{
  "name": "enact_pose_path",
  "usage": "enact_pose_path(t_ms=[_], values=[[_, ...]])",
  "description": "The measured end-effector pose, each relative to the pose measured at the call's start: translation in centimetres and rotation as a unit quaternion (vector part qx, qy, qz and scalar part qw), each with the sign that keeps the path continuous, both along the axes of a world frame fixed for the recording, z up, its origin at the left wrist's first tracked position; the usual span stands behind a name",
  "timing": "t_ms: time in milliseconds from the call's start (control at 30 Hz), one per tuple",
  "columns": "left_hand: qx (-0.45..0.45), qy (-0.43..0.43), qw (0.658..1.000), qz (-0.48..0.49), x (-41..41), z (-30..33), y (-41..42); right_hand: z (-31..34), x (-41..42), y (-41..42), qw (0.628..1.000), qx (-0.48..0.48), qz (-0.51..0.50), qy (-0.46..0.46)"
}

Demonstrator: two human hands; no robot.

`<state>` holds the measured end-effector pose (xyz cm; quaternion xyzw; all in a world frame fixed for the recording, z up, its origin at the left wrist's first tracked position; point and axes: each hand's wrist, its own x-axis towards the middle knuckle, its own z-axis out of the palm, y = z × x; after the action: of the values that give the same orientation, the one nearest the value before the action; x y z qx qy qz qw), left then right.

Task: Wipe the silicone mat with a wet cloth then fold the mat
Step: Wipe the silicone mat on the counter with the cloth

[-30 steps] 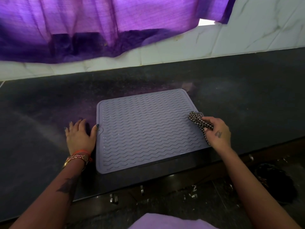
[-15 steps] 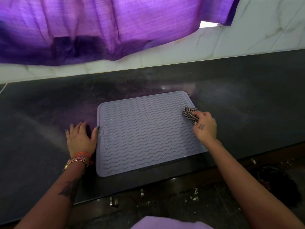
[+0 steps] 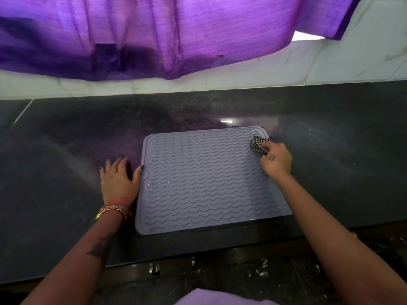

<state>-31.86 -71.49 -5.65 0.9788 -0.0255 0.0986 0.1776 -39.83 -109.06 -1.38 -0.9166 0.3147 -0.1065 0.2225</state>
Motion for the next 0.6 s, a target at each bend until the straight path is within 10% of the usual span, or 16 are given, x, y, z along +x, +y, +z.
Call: enact_pose_path(t_ms=[600], values=[[0.001,0.001,1.000,0.010,-0.1,0.0,-0.1,0.9,4.5,-3.2,0.990,0.113,-0.043,-0.075]])
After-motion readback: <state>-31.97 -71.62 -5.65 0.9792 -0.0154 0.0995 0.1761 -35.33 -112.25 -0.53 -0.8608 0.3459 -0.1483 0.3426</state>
